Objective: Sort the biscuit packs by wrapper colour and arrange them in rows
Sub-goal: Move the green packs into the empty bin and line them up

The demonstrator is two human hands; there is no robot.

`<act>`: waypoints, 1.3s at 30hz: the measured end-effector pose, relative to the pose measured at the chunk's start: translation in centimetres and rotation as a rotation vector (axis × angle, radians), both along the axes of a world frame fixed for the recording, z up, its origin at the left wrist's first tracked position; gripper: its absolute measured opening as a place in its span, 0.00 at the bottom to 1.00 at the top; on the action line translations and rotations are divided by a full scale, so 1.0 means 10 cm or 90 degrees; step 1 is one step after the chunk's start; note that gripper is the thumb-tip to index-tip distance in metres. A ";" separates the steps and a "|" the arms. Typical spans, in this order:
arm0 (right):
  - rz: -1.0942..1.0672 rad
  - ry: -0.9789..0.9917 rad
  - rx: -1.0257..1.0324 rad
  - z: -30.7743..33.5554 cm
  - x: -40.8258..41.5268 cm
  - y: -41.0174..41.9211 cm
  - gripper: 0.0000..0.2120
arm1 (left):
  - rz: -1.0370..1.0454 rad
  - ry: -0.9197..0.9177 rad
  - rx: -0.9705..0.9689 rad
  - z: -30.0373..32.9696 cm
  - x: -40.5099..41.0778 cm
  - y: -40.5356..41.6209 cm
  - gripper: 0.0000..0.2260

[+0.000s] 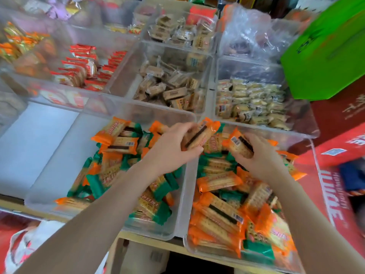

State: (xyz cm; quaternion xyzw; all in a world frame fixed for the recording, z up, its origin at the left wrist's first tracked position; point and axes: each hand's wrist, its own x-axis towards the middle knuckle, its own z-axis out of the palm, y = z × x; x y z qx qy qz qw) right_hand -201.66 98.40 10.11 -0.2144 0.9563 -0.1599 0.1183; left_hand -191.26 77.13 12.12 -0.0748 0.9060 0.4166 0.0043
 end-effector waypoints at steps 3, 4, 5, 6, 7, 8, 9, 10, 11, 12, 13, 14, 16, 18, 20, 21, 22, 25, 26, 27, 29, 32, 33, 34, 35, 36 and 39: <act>0.129 -0.122 0.137 -0.14 -0.02 0.26 0.33 | -0.107 -0.048 -0.055 0.03 -0.07 0.26 0.27; 0.127 -0.137 0.114 -0.18 -0.02 0.33 0.32 | -0.131 -0.058 -0.078 0.02 -0.10 0.34 0.28; 0.091 -0.119 0.070 -0.20 -0.02 0.40 0.28 | -0.150 -0.068 -0.093 0.02 -0.12 0.42 0.28; 0.048 -0.060 0.024 -0.22 -0.04 0.48 0.21 | -0.164 -0.079 -0.101 0.00 -0.15 0.50 0.28; 0.003 0.013 -0.006 -0.24 -0.07 0.57 0.17 | -0.179 -0.093 -0.106 -0.03 -0.18 0.58 0.29; -0.038 0.065 -0.017 -0.25 -0.09 0.66 0.15 | -0.196 -0.107 -0.115 -0.07 -0.21 0.66 0.28; -0.073 0.089 -0.011 -0.26 -0.11 0.73 0.16 | -0.211 -0.122 -0.132 -0.11 -0.24 0.72 0.28; -0.096 0.087 0.007 -0.29 -0.13 0.80 0.18 | -0.221 -0.133 -0.160 -0.15 -0.27 0.78 0.26; -0.106 0.065 0.029 -0.31 -0.15 0.86 0.20 | -0.225 -0.137 -0.189 -0.19 -0.30 0.82 0.24; -0.107 0.041 0.042 -0.34 -0.17 0.91 0.21 | -0.216 -0.126 -0.210 -0.21 -0.32 0.85 0.23; -0.109 0.019 0.046 -0.37 -0.20 0.95 0.22 | -0.191 -0.105 -0.217 -0.23 -0.34 0.87 0.23; -0.110 0.001 0.049 -0.38 -0.22 0.97 0.21 | -0.158 -0.072 -0.213 -0.24 -0.36 0.87 0.22; -0.095 -0.006 0.052 -0.40 -0.25 0.98 0.21 | -0.093 0.023 -0.217 -0.25 -0.41 0.85 0.21; -0.096 -0.009 0.048 -0.40 -0.26 0.96 0.23 | -0.038 0.109 -0.267 -0.28 -0.47 0.78 0.19; -0.103 -0.020 0.054 -0.40 -0.25 0.91 0.25 | 0.011 0.118 -0.307 -0.33 -0.55 0.71 0.21; -0.096 -0.016 0.063 -0.40 -0.25 0.88 0.26 | 0.033 0.092 -0.321 -0.35 -0.59 0.67 0.22; -0.084 -0.006 0.065 -0.39 -0.24 0.86 0.26 | 0.052 0.058 -0.332 -0.37 -0.62 0.64 0.23; -0.060 -0.013 -0.021 -0.33 -0.22 0.80 0.20 | 0.073 -0.015 -0.370 -0.44 -0.70 0.56 0.29; -0.057 -0.032 -0.062 -0.30 -0.21 0.78 0.19 | 0.073 -0.027 -0.381 -0.45 -0.72 0.55 0.30; -0.052 -0.052 -0.098 -0.25 -0.20 0.77 0.18 | 0.076 -0.032 -0.389 -0.46 -0.73 0.54 0.30; -0.033 -0.065 -0.151 -0.16 -0.19 0.76 0.18 | 0.097 -0.034 -0.399 -0.44 -0.74 0.53 0.33; -0.011 -0.029 -0.244 -0.01 -0.18 0.72 0.17 | 0.104 -0.028 -0.407 -0.46 -0.74 0.50 0.33; -0.014 -0.026 -0.288 0.05 -0.17 0.70 0.17 | 0.102 -0.020 -0.396 -0.48 -0.73 0.49 0.31; -0.019 -0.028 -0.334 0.11 -0.17 0.67 0.16 | 0.102 -0.005 -0.382 -0.49 -0.72 0.48 0.28; -0.022 -0.031 -0.374 0.17 -0.16 0.63 0.16 | 0.099 0.009 -0.366 -0.52 -0.69 0.47 0.25; -0.024 -0.036 -0.404 0.22 -0.16 0.58 0.16 | 0.091 0.023 -0.350 -0.54 -0.67 0.47 0.22; -0.023 -0.065 -0.447 0.31 -0.12 0.40 0.14 | 0.078 0.091 -0.202 -0.51 -0.53 0.48 0.14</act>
